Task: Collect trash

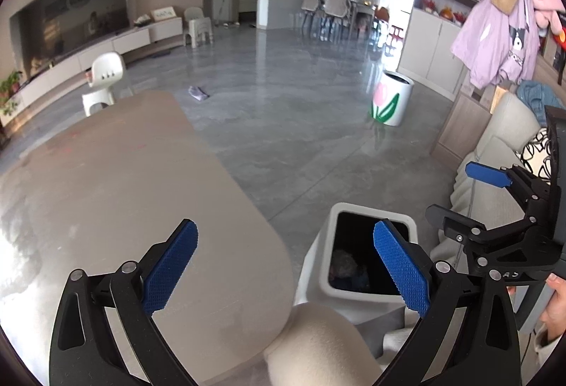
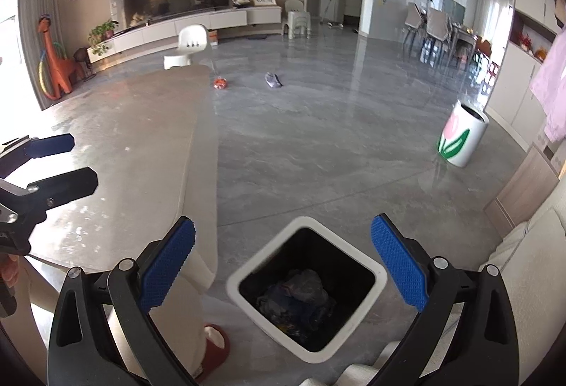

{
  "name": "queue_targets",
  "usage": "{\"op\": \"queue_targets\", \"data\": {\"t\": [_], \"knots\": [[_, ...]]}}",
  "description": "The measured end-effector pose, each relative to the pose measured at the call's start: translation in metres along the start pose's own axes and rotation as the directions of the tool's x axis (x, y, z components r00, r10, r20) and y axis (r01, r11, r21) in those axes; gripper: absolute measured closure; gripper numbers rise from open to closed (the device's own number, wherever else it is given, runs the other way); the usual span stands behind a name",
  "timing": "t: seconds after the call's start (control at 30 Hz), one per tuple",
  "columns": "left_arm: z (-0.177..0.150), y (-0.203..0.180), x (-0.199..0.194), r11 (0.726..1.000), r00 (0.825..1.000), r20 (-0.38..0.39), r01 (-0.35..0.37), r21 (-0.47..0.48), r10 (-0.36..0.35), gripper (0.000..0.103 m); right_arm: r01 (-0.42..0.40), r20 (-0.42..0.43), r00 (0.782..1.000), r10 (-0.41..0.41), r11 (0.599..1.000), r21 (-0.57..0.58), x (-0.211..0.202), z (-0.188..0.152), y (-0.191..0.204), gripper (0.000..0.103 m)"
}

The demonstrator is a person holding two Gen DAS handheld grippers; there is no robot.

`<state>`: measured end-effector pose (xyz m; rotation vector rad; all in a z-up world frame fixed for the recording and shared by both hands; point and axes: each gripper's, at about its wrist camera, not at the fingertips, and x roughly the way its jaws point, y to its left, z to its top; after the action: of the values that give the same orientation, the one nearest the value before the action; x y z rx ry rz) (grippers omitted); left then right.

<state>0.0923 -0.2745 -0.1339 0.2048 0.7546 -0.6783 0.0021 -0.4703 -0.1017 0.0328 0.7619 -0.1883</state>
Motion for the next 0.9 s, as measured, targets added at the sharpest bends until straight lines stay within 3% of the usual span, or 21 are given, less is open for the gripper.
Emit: {"op": "queue_targets", "data": {"t": [0.27,0.47,0.6,0.9], "knots": [[-0.013,0.034,-0.029,0.998,0.999,0.032,-0.029,-0.059,0.031,0.005,-0.054,0.04,0.998,0.056,0.997,-0.057,-0.01,0.013,0.049,0.004],[-0.022,0.057,-0.052,0.987,0.991,0.058,-0.114,-0.112,0.121,0.005,-0.111,0.061,0.991,0.119,0.986,-0.122,-0.011,0.027,0.094,0.004],[-0.032,0.083,-0.07,0.971,0.986,0.06,-0.139,-0.192,0.153,0.005,-0.162,0.065,0.983,0.174,0.974,-0.16,-0.008,0.035,0.126,0.004],[-0.057,0.15,-0.111,0.903,0.968,0.039,-0.216,-0.37,0.248,0.005,-0.262,0.082,0.952,0.294,0.926,-0.273,-0.003,0.055,0.209,0.004]]}}
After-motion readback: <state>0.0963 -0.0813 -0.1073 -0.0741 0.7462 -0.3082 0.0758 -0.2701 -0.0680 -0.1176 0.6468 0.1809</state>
